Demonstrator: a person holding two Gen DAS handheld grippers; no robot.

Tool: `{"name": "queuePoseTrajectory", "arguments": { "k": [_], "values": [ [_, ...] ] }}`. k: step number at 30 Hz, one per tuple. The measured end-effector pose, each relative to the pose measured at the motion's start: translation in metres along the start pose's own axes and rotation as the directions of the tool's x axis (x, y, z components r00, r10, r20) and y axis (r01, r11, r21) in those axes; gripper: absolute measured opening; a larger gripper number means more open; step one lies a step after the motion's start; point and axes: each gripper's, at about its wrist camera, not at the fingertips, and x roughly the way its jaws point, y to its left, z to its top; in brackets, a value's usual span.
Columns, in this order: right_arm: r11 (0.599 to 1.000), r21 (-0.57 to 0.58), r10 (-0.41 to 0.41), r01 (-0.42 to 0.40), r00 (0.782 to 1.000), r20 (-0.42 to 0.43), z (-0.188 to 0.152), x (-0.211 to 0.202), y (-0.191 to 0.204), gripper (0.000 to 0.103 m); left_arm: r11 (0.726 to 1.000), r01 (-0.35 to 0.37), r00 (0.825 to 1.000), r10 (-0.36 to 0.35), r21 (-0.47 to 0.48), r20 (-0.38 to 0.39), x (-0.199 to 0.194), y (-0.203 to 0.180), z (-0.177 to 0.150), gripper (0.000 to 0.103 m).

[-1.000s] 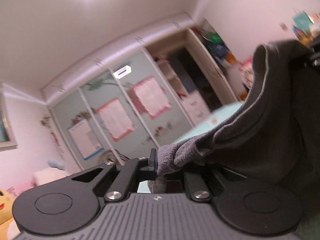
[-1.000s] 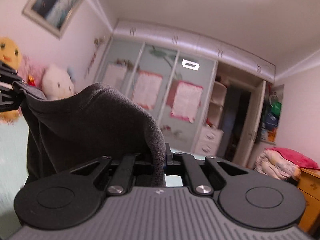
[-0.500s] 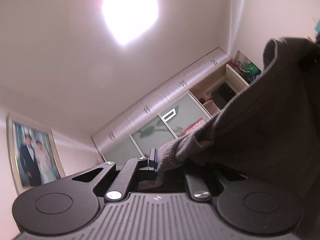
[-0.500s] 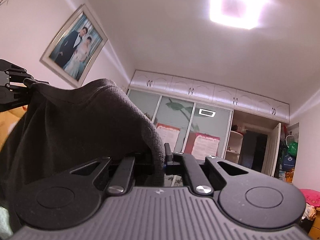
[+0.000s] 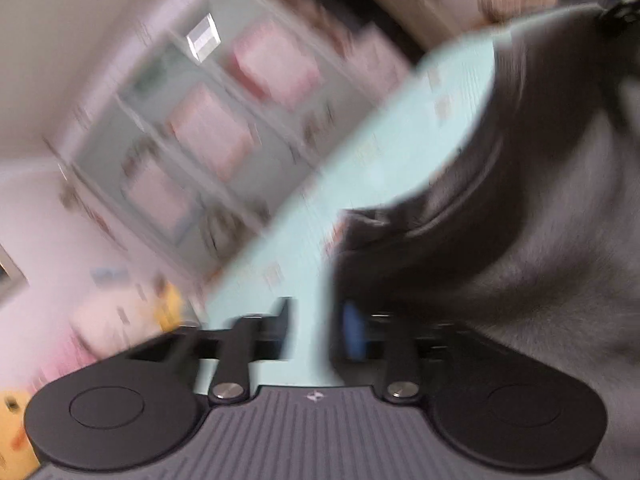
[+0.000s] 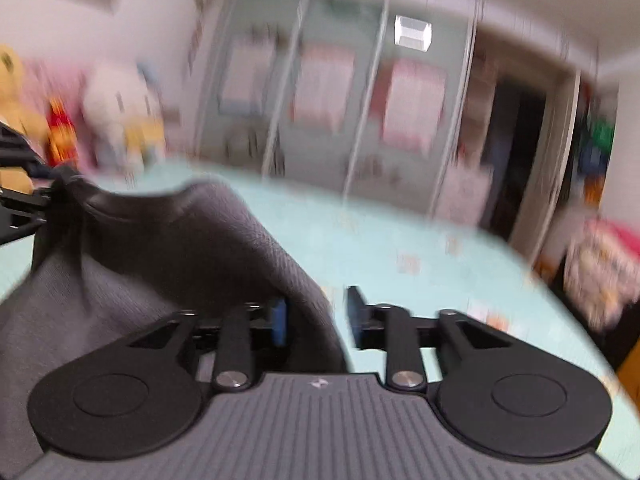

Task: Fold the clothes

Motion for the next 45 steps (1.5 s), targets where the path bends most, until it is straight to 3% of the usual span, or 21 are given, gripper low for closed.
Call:
{"name": "queuePoseTrajectory", "arguments": {
  "k": [3,6,11,14,17,18,22,24,25,28,31,32,33,34,36,38,40,42,43,44,45],
  "values": [
    [0.996,0.083,-0.005,0.013,0.995,-0.103,-0.035,0.029,-0.006,0.041,0.987,0.12,0.992,-0.124,-0.11,-0.028,0.001,0.003,-0.029,0.059],
    [0.988,0.154,0.021,-0.001,0.992,-0.128,-0.07,0.02,-0.008,0.045,0.953,0.187,0.979,-0.2,-0.238,-0.034,-0.016,0.001,-0.063,0.062],
    [0.958,0.281,0.089,-0.051,0.988,-0.125,-0.13,-0.022,-0.001,0.047,0.834,0.342,0.929,-0.37,-0.434,0.021,-0.056,-0.041,-0.11,0.062],
    [0.962,0.268,0.087,-0.048,0.987,-0.137,-0.156,-0.046,0.017,0.048,0.78,0.374,0.914,-0.403,-0.501,0.054,-0.076,-0.082,-0.132,0.063],
    [0.97,0.239,0.073,-0.035,0.986,-0.153,-0.179,-0.07,0.036,0.062,0.725,0.391,0.893,-0.447,-0.567,0.044,-0.083,-0.1,-0.151,0.065],
    [0.976,0.214,0.066,-0.031,0.986,-0.156,-0.186,-0.077,0.041,0.07,0.723,0.393,0.89,-0.454,-0.568,0.038,-0.081,-0.105,-0.158,0.066],
    [0.998,0.061,0.033,-0.022,0.982,-0.187,-0.21,-0.099,0.055,0.075,0.726,0.369,0.884,-0.466,-0.58,-0.021,-0.064,-0.124,-0.185,0.07],
    [1.0,-0.004,0.024,-0.026,0.975,-0.222,-0.221,-0.099,0.061,0.077,0.688,0.365,0.884,-0.467,-0.627,0.001,-0.062,-0.125,-0.198,0.072],
    [1.0,-0.024,0.003,-0.009,0.972,-0.234,-0.226,-0.097,0.063,0.077,0.688,0.361,0.888,-0.46,-0.629,0.006,-0.062,-0.127,-0.2,0.073],
    [0.999,0.035,0.008,0.0,0.971,-0.24,-0.228,-0.089,0.057,0.077,0.707,0.349,0.901,-0.433,-0.614,0.013,-0.063,-0.135,-0.201,0.079],
    [0.996,0.081,-0.005,0.026,0.969,-0.247,-0.221,-0.073,0.046,0.071,0.718,0.346,0.906,-0.424,-0.604,0.016,-0.062,-0.138,-0.2,0.082],
    [0.995,0.09,-0.014,0.038,0.968,-0.251,-0.22,-0.068,0.043,0.058,0.714,0.348,0.905,-0.425,-0.607,0.018,-0.06,-0.138,-0.201,0.083],
    [0.994,0.091,-0.027,0.052,0.966,-0.256,-0.219,-0.061,0.039,0.036,0.711,0.349,0.904,-0.427,-0.61,0.02,-0.059,-0.137,-0.201,0.083],
    [0.994,0.089,-0.041,0.067,0.965,-0.26,-0.216,-0.054,0.034,0.028,0.708,0.35,0.903,-0.428,-0.613,0.022,-0.058,-0.137,-0.202,0.084],
    [0.989,0.083,-0.099,0.123,0.963,-0.251,-0.213,-0.039,0.023,0.018,0.703,0.355,0.899,-0.437,-0.616,0.019,-0.057,-0.135,-0.201,0.084],
    [0.975,0.089,-0.176,0.202,0.954,-0.242,-0.209,-0.027,0.009,0.018,0.701,0.362,0.891,-0.453,-0.615,0.008,-0.055,-0.131,-0.197,0.084],
    [0.969,0.092,-0.191,0.231,0.929,-0.316,-0.208,-0.01,-0.004,0.022,0.659,0.403,0.865,-0.501,-0.635,0.03,-0.055,-0.122,-0.194,0.081],
    [0.97,0.076,-0.181,0.229,0.901,-0.394,-0.209,0.002,-0.01,0.034,0.573,0.487,0.817,-0.566,-0.659,0.112,-0.057,-0.108,-0.19,0.078],
    [0.97,0.079,-0.181,0.231,0.896,-0.405,-0.208,0.001,-0.012,0.038,0.551,0.514,0.806,-0.572,-0.657,0.151,-0.059,-0.1,-0.186,0.078],
    [0.969,0.098,-0.167,0.226,0.895,-0.413,-0.207,-0.003,-0.015,0.052,0.532,0.538,0.797,-0.574,-0.654,0.189,-0.062,-0.093,-0.183,0.079],
    [0.968,0.142,-0.131,0.206,0.901,-0.414,-0.205,-0.009,-0.018,0.066,0.54,0.542,0.803,-0.559,-0.644,0.207,-0.064,-0.087,-0.179,0.079]
  ]
}}
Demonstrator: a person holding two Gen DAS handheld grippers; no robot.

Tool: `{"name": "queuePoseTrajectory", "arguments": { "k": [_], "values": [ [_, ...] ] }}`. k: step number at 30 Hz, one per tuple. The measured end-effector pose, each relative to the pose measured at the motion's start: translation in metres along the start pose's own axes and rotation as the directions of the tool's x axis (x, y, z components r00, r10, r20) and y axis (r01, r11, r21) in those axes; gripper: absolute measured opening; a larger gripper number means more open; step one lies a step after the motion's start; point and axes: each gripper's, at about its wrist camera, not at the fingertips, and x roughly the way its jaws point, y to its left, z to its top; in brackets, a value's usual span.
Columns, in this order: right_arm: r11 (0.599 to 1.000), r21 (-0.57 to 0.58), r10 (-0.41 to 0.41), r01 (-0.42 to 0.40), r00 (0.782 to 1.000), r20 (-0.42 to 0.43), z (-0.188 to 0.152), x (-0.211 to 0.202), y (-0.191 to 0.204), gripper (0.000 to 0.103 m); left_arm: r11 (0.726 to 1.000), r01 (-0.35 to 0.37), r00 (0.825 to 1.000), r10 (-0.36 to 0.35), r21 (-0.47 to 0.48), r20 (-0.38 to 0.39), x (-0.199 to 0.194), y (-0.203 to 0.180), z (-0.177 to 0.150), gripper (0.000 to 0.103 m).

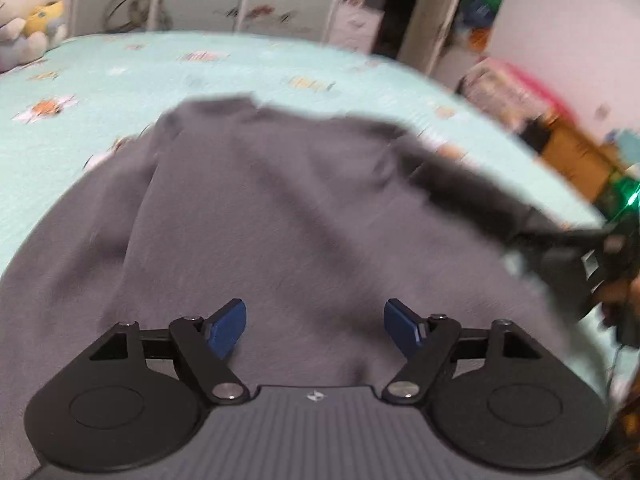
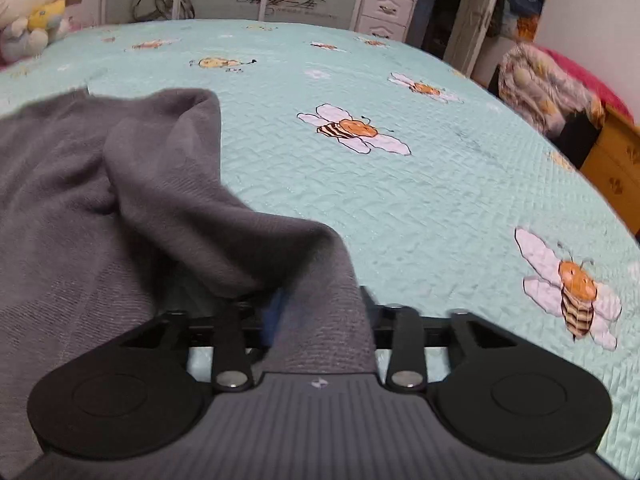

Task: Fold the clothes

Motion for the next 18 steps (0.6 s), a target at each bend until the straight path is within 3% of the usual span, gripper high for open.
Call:
{"name": "queuePoseTrajectory", "arguments": {
  "k": [6,9,12,18],
  "values": [
    [0.98,0.097,0.163,-0.173,0.982,0.099,-0.008,-0.046,-0.007,0.07,0.993,-0.093,0.992,0.086,0.075,0.095,0.007,0.005,0.032,0.079],
    [0.958,0.07,0.265,-0.279,0.95,0.166,0.0,-0.061,0.005,0.07,0.988,-0.144,0.986,0.139,0.054,0.094,0.021,0.012,0.04,0.079],
    [0.942,-0.006,0.325,-0.335,0.91,0.256,0.012,-0.067,0.023,0.07,0.988,-0.152,0.986,0.149,0.028,0.081,0.031,0.013,0.041,0.079],
    [0.937,-0.137,0.348,-0.32,0.884,0.313,0.059,-0.025,0.071,0.062,0.99,-0.128,0.99,0.124,0.054,0.069,0.042,0.005,0.048,0.079]
  ]
}}
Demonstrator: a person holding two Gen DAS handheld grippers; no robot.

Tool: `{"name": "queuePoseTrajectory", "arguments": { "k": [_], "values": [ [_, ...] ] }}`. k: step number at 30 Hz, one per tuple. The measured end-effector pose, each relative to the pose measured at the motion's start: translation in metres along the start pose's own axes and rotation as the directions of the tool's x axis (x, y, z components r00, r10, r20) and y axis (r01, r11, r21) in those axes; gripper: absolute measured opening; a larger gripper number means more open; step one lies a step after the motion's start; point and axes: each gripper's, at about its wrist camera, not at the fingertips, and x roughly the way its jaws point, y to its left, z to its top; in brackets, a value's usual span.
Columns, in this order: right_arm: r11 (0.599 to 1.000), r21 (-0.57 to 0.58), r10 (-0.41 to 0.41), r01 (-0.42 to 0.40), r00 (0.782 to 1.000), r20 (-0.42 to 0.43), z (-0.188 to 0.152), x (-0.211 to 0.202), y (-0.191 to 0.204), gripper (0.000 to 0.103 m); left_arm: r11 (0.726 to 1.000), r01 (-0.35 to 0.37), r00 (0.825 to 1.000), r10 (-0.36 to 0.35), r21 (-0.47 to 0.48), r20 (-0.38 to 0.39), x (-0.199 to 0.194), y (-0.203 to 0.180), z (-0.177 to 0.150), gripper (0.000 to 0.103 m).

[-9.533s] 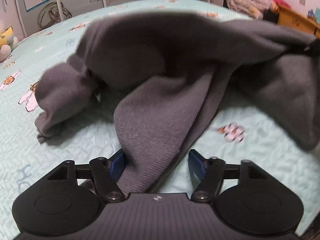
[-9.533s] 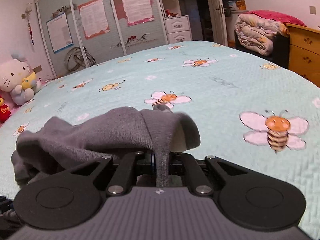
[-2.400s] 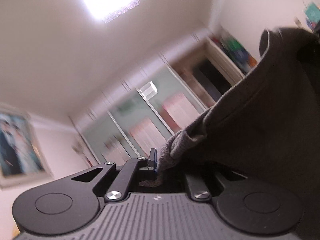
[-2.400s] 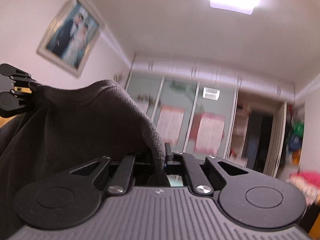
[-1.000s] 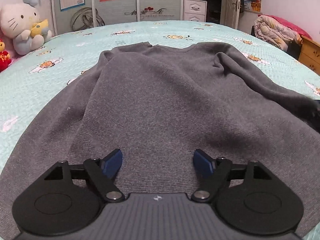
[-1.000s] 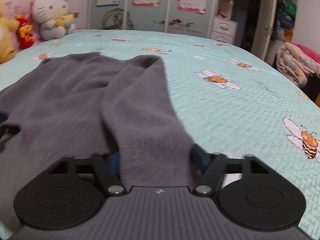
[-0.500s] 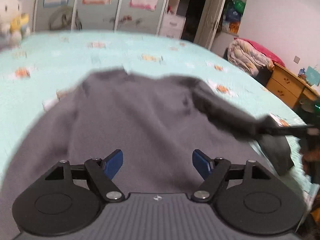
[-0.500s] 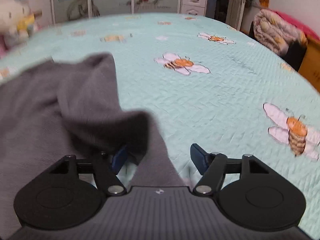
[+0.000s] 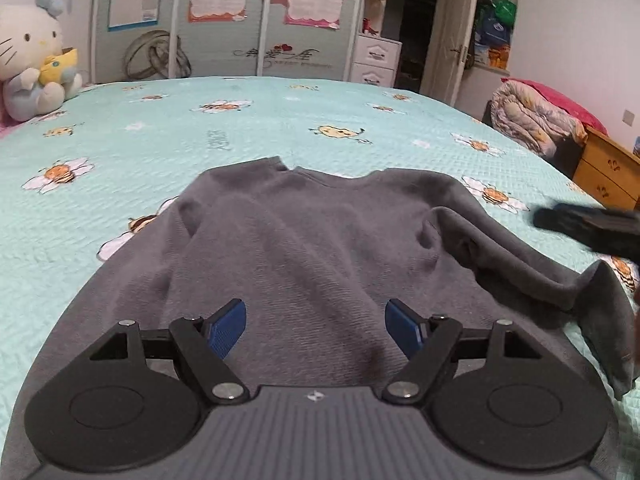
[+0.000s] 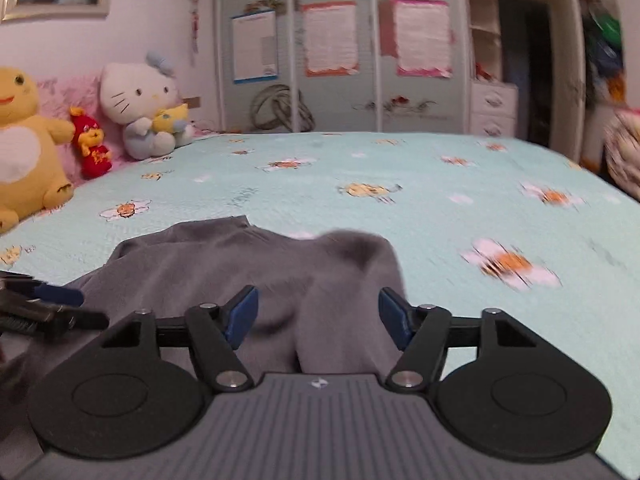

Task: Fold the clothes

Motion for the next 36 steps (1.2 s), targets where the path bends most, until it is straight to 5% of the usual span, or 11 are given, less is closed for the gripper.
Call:
{"name": "queuePoseTrajectory", "arguments": {
  "k": [5,7,9,12,19,22,29,33,36],
  "values": [
    [0.99,-0.124,-0.066,0.069,0.997,0.032,0.03,0.075,0.009,0.061,0.996,-0.034,0.999,0.032,0.083,0.019,0.013,-0.003,0.029,0.079],
    [0.987,-0.153,-0.055,0.053,0.998,-0.009,0.033,0.106,0.008,0.057,0.986,-0.058,0.998,0.054,0.157,0.031,0.027,-0.003,0.047,0.079],
    [0.987,-0.161,-0.032,0.019,0.997,-0.076,0.03,0.135,0.002,0.042,0.971,-0.093,0.995,0.082,0.218,0.057,0.042,0.002,0.063,0.079],
    [0.982,-0.185,-0.052,0.025,0.989,-0.142,0.015,0.165,-0.009,0.039,0.945,-0.15,0.988,0.13,0.292,0.086,0.074,0.017,0.086,0.079],
    [0.974,-0.225,-0.061,0.038,0.993,-0.096,0.014,0.166,-0.029,0.041,0.854,-0.217,0.975,0.21,0.472,0.067,0.152,0.045,0.113,0.079],
    [0.957,-0.288,-0.052,0.022,0.994,-0.097,0.013,0.163,-0.027,0.042,0.854,-0.167,0.982,0.19,0.493,0.004,0.169,0.052,0.112,0.079],
    [0.93,-0.366,-0.086,0.019,0.982,-0.167,0.013,0.181,-0.035,0.04,0.829,-0.172,0.971,0.234,0.531,-0.051,0.19,0.058,0.091,0.079],
    [0.935,-0.353,-0.068,-0.015,0.973,-0.222,0.012,0.186,-0.042,0.041,0.834,-0.174,0.972,0.23,0.523,-0.043,0.19,0.06,0.085,0.079],
    [0.97,-0.238,-0.019,-0.041,0.97,-0.244,0.017,0.176,-0.058,0.042,0.849,-0.175,0.974,0.223,0.498,-0.038,0.184,0.062,0.083,0.079]
  ]
}}
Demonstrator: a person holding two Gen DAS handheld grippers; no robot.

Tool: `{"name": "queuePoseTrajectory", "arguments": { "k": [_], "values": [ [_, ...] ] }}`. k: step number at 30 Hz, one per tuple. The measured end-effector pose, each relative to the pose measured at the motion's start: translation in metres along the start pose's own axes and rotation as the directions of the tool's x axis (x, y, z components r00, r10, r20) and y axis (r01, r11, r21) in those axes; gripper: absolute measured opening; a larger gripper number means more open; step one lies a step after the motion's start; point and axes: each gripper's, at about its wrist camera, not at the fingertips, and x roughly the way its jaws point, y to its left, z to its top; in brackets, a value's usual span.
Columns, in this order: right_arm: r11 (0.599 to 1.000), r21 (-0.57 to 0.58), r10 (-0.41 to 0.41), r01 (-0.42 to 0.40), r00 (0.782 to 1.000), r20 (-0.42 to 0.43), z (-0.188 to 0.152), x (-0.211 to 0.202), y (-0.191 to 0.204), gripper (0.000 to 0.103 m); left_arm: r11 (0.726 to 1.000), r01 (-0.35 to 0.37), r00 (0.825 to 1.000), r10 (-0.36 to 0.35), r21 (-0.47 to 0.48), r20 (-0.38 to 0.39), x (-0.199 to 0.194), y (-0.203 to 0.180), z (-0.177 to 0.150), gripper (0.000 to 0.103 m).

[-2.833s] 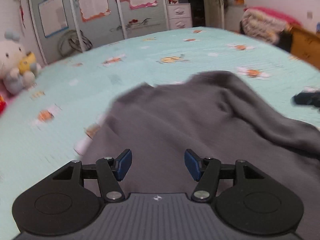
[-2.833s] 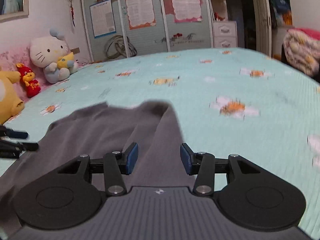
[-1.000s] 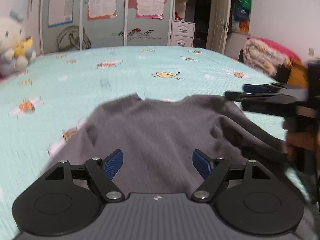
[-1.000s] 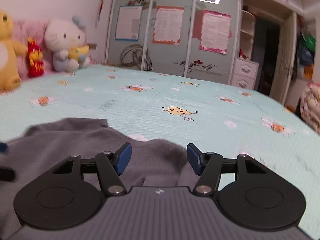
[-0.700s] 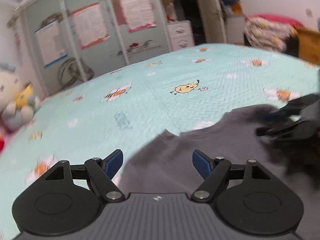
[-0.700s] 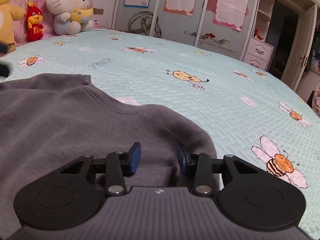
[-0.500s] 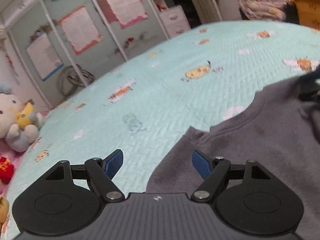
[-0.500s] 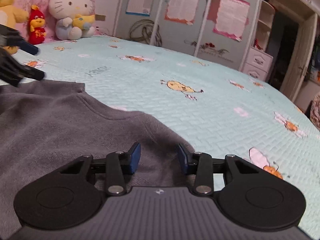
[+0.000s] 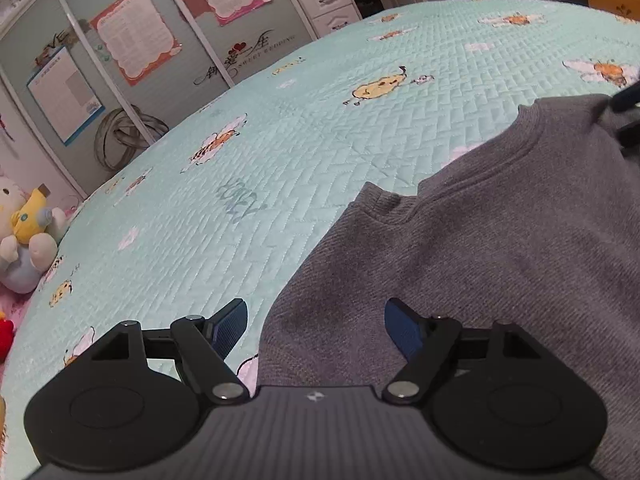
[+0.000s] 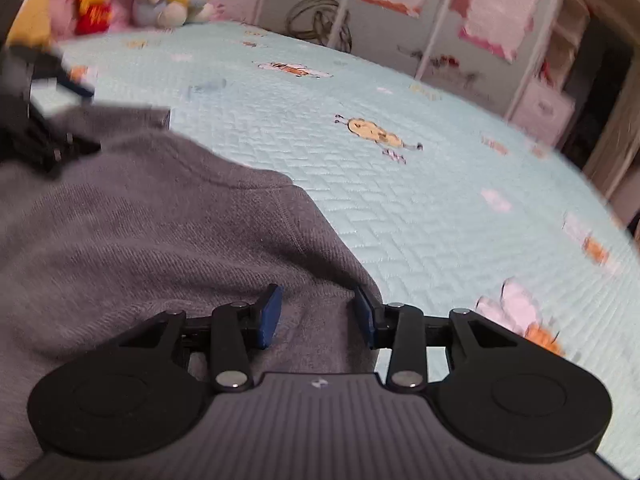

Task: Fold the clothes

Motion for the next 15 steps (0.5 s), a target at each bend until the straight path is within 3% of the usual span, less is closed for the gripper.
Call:
{"name": "queuePoseTrajectory", "arguments": {
  "k": [3,5,8,10,15],
  "values": [
    [0.993,0.111,0.029,-0.028,1.0,-0.01,-0.009,-0.018,-0.015,0.042,0.999,-0.007,1.0,0.007,-0.031,0.002,-0.007,0.0,-0.005,0.08],
    [0.988,0.153,0.028,-0.028,1.0,0.004,-0.019,-0.034,-0.019,0.042,0.998,-0.049,0.998,0.05,-0.041,0.024,-0.02,-0.002,-0.006,0.08],
    [0.991,0.134,-0.004,-0.006,0.997,0.072,-0.028,-0.067,-0.008,0.042,0.992,-0.124,0.986,0.125,-0.018,0.115,-0.053,-0.014,-0.009,0.08],
    [0.995,0.089,-0.05,0.041,0.994,0.097,-0.03,-0.084,0.003,0.042,0.99,-0.139,0.975,0.137,0.0,0.173,-0.076,-0.025,-0.009,0.08],
    [0.997,0.013,-0.082,0.081,0.993,0.088,-0.034,-0.095,0.022,0.041,0.999,-0.008,0.984,0.013,-0.032,0.178,-0.112,-0.053,-0.008,0.081]
  ]
}}
